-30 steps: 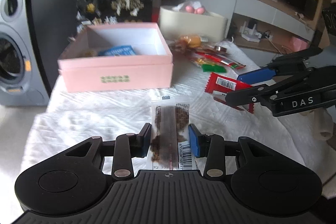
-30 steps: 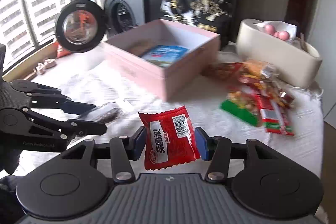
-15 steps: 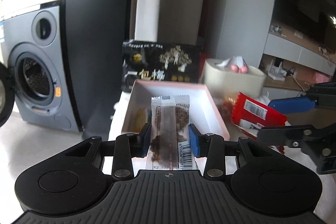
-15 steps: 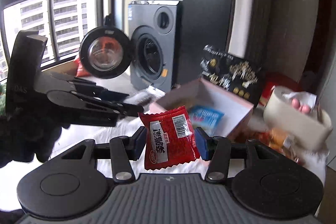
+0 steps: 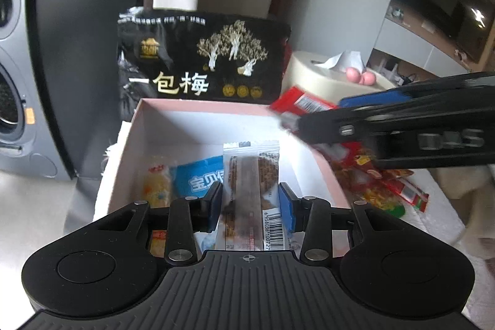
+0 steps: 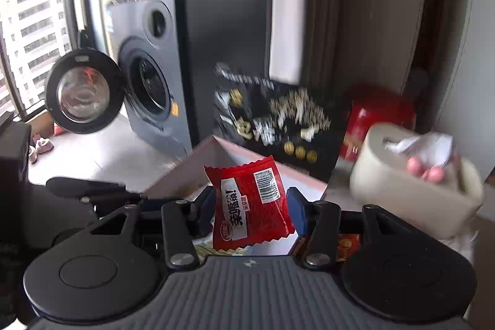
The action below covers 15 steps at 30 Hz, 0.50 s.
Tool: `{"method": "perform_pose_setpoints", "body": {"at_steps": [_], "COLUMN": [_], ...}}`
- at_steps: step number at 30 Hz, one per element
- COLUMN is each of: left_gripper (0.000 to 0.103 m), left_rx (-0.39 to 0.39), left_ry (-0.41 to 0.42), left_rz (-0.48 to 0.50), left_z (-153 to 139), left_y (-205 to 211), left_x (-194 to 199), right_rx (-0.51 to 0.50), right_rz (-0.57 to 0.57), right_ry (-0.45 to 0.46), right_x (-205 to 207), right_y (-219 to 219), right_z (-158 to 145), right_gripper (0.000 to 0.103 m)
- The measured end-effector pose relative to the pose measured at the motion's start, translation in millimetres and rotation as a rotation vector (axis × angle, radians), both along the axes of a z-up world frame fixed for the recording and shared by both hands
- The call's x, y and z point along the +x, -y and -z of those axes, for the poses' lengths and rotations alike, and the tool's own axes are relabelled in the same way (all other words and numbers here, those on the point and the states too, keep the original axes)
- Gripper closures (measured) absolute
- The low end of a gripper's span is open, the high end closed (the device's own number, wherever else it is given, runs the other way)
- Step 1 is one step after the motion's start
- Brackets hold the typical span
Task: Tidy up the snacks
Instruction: 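Carry the brown bar with the left tool while the right tool carries the red packet toward the pink box, then open the left tool over the pink box while the right tool releases the red packet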
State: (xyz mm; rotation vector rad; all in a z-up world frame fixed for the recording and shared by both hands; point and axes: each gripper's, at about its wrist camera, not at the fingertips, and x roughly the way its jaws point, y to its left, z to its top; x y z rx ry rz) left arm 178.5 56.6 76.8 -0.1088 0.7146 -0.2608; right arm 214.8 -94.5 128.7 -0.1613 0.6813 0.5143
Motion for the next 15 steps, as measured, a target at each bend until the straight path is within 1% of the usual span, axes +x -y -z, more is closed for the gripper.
{"method": "perform_pose_setpoints", "body": {"at_steps": [3,4,5,6,10,12,14,15], "left_gripper": [0.056,0.056,0.056,0.056,0.056,0.056,0.055,0.058], "left_rx": [0.053,0.069,0.081,0.087,0.071,0.045,-0.058,-0.064], "left_ry": [0.028,0.028,0.024,0.015,-0.022,-0.030,-0.056,-0.058], "left_rz": [-0.008,-0.011,-0.014,-0.015,-0.005,-0.002,0.003,-0.012], "left_z": [9,11,13,16,22,23,21,19], "left_y": [1,2,1,1,-2,-6,-16,-18], "left_x": [5,7,8,10,17,17,17,18], "right_rx": [0.009,0.014,0.021,0.029,0.058,0.092,0.111,0.113], "right_rz": [0.025,0.030,0.032,0.034,0.044,0.041,0.029,0.019], "right_ry": [-0.060,-0.075,-0.091,-0.105,-0.163,-0.189,-0.197,-0.197], "right_x": [26,32,37,42,55,57,56,55], "right_y": [-5,-6,-7,-8,-6,0,4,6], "right_z": [24,32,38,44,60,62,61,59], "right_gripper": [0.053,0.051,0.046,0.046,0.043,0.042,0.042,0.042]}}
